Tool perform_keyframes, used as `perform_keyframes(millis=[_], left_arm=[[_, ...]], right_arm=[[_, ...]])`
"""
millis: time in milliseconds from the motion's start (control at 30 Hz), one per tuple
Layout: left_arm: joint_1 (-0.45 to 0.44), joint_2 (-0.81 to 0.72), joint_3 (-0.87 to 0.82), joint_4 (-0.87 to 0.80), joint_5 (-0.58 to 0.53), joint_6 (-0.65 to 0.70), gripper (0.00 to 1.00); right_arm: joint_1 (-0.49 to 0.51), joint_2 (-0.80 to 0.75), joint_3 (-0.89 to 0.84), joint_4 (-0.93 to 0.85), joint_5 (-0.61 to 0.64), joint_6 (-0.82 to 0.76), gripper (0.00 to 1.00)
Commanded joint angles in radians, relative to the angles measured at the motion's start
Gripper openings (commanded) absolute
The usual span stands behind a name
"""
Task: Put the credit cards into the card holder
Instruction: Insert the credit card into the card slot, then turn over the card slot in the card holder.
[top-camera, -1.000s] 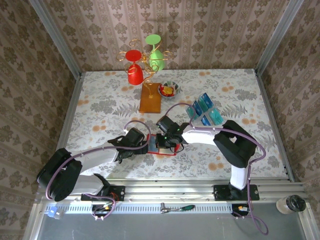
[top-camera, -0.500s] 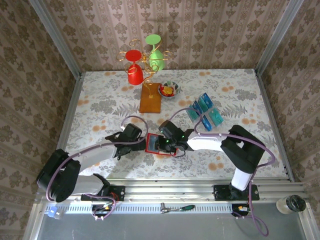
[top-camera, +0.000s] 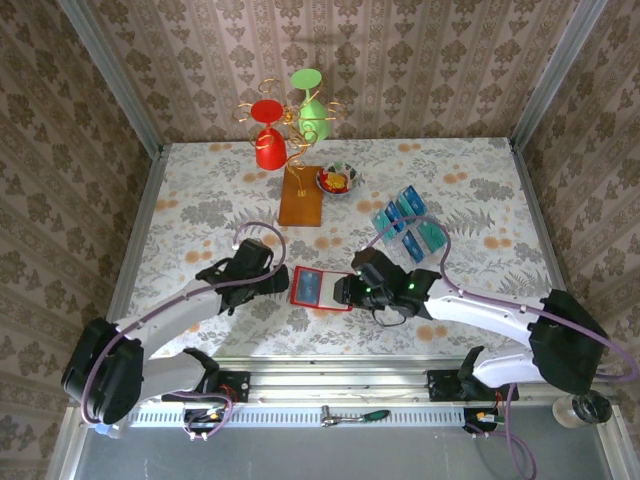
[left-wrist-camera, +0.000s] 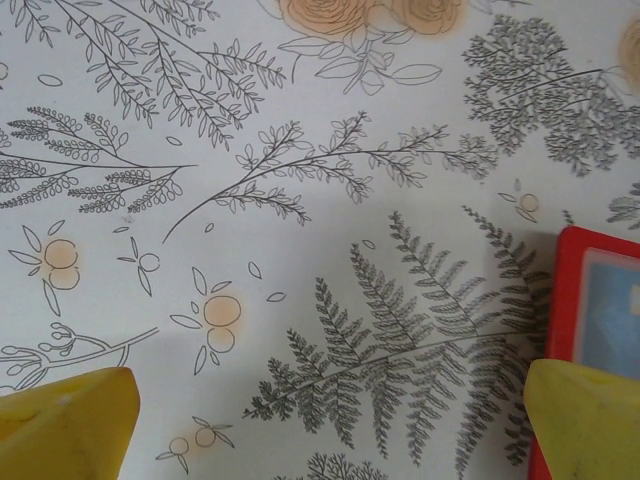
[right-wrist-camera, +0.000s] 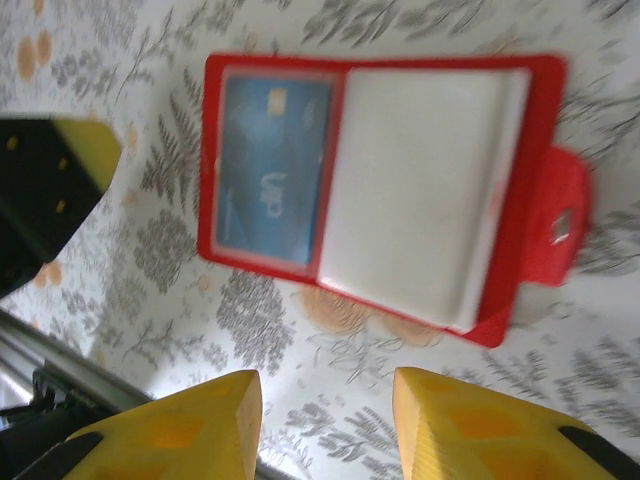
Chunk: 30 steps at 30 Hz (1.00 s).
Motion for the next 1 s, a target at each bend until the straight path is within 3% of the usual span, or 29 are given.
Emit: perform_keyframes(millis=[0,133,333,467,967], left_arm=[[-0.033,-0.039,0.045,-0.054,0.016,0.002,1.00],[-0.089,-0.047,0.080,-0.061,-0.002,-0.015,1.00],[-0.169,-0.005,0.112,0.003,-0.024,-0.057,1.00],[-0.205,0.055,0.139,0.043,-0.040,-0.057,1.00],[-0.235,0.191,0.167,0.079,-0.020,0.024,1.00]], right_arm=[[-0.050,-0.002,0.007,-0.083,0.025,-0.089,0.40],[-0.113,0.062,0.085,-0.090,-0.023,-0.161,0.38],[-0.148,0.248,0.223,-0.094,-0.089,-0.237,0.15],[-0.150,0.353,0.273,-0.080,-0.118,-0.253,0.07],[-0.188,0.450,0.259,-0.040,-0.086,-0.266,0.05]])
